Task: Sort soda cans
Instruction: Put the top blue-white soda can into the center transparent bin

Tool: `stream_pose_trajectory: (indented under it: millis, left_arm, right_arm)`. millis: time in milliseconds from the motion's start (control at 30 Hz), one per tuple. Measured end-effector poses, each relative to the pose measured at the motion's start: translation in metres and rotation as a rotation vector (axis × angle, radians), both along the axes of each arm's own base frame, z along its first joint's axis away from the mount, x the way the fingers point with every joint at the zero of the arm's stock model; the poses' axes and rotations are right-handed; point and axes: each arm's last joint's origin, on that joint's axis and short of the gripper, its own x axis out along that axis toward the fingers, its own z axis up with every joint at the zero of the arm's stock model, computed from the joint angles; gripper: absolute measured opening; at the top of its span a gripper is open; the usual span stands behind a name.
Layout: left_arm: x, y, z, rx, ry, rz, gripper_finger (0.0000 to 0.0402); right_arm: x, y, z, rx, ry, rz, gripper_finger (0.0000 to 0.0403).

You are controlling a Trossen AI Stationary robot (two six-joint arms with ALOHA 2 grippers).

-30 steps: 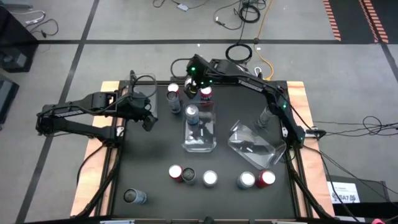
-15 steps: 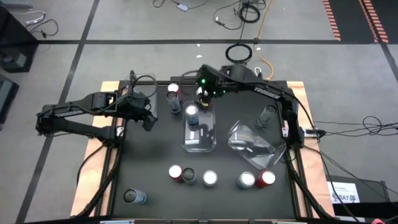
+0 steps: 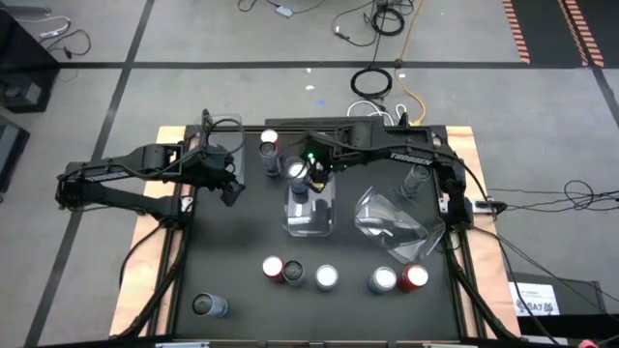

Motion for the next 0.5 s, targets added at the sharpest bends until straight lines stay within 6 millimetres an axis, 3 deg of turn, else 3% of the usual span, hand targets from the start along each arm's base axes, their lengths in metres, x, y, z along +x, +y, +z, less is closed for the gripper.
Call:
stream_pose_trajectory:
  millis: [300,500]
  left_arm:
    - [0.0,-0.001,0.0,-0.012,-0.003,0.008,0.0258]
    - [0.0,-0.001,0.0,-0.014,-0.004,0.01,0.0258]
  right_arm:
    - [0.002,0.005,-0.033,0.01,0.02,-0.002,0.0279]
    - [-0.008,-0.001,-0.044,0.02,-0.133,-0.013,0.0279]
